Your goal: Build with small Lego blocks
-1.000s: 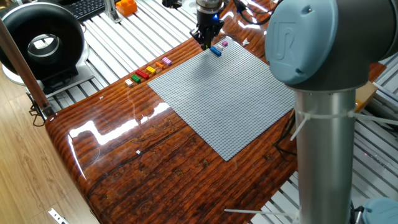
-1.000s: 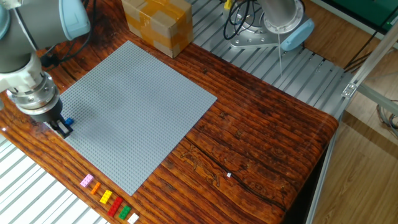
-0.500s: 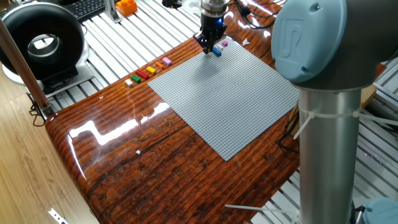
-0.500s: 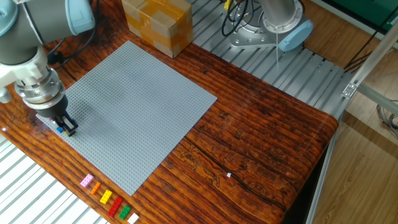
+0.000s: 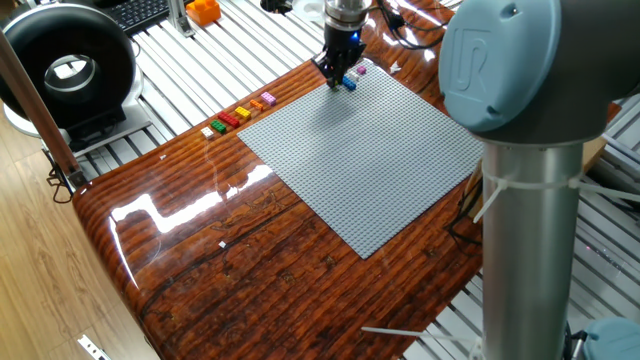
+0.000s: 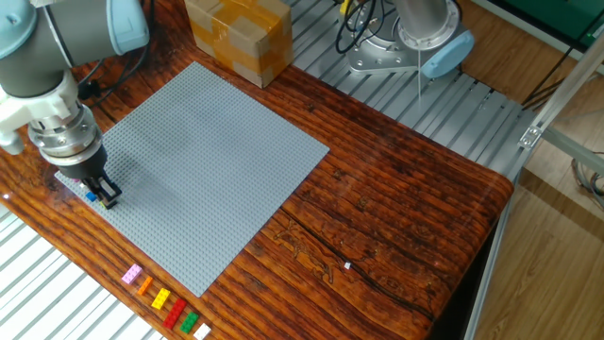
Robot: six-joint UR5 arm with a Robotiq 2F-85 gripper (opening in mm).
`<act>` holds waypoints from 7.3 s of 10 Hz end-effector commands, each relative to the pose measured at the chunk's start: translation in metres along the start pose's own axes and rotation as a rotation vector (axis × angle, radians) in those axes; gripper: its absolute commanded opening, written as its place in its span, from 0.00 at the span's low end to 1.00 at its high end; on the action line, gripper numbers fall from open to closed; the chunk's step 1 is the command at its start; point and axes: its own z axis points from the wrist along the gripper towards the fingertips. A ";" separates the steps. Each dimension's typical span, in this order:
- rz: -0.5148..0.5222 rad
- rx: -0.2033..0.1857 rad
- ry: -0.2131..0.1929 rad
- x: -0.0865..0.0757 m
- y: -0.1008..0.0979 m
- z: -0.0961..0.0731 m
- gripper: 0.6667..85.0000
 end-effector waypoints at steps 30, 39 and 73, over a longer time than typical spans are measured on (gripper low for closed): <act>-0.045 0.057 0.002 -0.001 -0.024 0.002 0.34; -0.049 0.092 0.065 0.007 -0.031 -0.013 0.44; 0.081 0.104 0.100 -0.018 0.006 -0.039 0.00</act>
